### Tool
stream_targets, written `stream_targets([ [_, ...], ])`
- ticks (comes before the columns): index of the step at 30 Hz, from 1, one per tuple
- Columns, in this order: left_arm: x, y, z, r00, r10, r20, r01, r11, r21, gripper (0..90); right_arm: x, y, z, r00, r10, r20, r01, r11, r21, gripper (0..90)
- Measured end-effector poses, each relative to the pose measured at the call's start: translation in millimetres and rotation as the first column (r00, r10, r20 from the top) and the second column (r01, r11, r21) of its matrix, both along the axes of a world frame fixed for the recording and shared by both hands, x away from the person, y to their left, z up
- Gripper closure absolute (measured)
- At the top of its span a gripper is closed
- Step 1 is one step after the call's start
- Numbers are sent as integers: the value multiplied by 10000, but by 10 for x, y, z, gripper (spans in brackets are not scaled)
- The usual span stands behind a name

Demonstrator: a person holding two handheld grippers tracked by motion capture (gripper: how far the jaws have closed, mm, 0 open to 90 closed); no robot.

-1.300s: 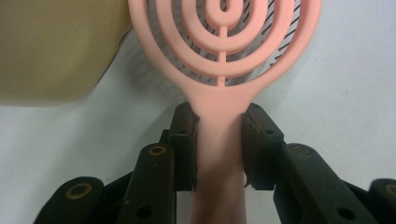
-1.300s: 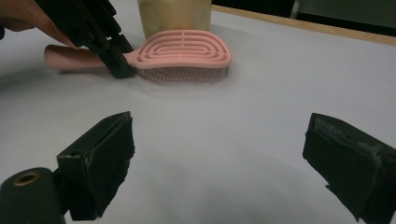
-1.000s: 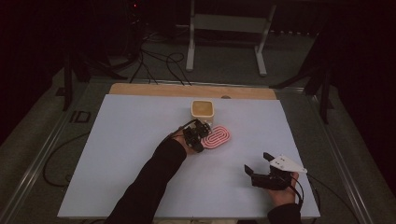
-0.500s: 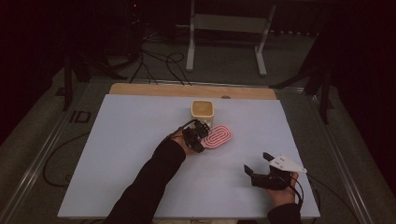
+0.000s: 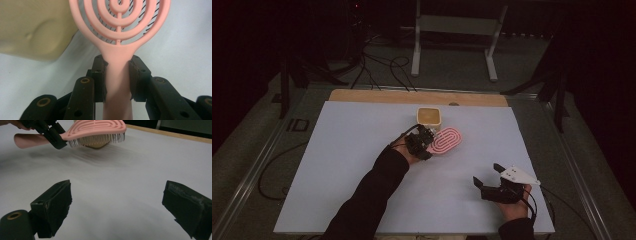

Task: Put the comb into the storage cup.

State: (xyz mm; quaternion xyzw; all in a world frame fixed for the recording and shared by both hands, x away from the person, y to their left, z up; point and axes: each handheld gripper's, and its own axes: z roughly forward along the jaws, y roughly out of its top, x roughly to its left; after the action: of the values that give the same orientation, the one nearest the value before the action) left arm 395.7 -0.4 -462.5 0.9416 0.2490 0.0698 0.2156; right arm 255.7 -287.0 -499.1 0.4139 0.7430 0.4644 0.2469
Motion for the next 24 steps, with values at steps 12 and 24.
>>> stream_targets([
  [12,-62,31,96,9997,-21,242,27,9996,-267,702,0,-2,-2,10000,-8,-22,8,10000,11,86],
  [24,-87,84,140,9989,119,454,-94,9984,-560,702,1,-3,-2,10000,-13,-35,13,10000,16,86],
])
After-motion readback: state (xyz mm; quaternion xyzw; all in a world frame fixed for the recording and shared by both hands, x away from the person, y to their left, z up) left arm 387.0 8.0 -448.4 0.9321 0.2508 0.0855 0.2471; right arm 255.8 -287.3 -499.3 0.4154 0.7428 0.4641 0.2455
